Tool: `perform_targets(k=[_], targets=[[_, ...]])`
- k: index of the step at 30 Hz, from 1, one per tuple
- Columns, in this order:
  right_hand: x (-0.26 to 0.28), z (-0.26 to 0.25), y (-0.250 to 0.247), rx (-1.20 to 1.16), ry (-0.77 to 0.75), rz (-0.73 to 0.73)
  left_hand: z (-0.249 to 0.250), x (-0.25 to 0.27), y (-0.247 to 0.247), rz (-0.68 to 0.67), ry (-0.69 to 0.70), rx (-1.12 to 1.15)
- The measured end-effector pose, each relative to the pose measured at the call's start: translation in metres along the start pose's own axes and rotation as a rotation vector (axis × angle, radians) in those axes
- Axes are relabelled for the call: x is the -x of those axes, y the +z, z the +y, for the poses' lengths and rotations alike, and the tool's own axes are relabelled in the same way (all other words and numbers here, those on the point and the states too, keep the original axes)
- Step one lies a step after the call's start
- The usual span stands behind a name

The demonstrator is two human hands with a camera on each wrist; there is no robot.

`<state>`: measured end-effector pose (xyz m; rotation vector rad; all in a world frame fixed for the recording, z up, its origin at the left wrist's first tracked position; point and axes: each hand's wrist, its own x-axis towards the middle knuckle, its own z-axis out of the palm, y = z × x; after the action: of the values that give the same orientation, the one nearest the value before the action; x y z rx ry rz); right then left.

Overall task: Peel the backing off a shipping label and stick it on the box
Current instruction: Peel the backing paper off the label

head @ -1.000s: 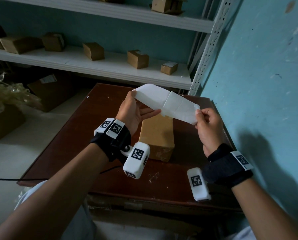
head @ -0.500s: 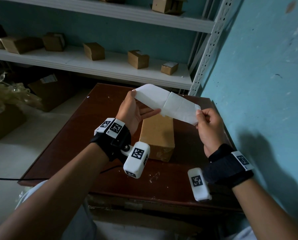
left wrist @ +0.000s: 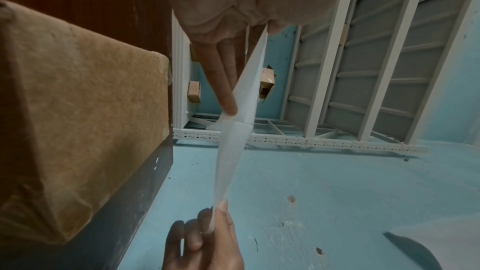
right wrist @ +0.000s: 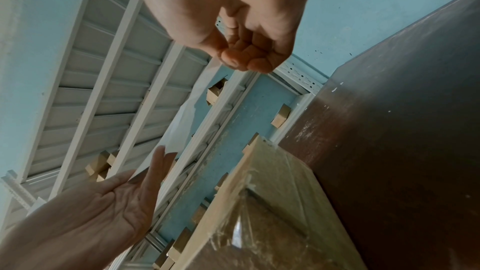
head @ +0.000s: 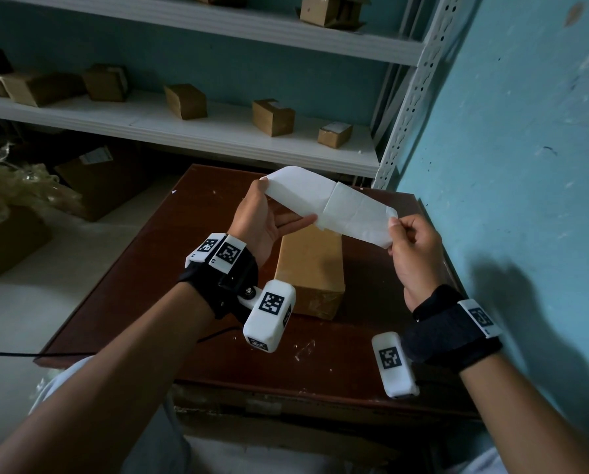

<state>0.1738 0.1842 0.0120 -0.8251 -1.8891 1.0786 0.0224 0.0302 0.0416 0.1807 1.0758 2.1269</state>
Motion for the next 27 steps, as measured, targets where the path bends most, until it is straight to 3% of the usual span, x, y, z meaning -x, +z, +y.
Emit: perform_targets(k=[27], targets=[[0.0007, -0.0016, -0.0006, -0.008, -0.007, 0.006, 0.0020, 0.0023, 0.0008, 0.025, 0.006, -0.001]])
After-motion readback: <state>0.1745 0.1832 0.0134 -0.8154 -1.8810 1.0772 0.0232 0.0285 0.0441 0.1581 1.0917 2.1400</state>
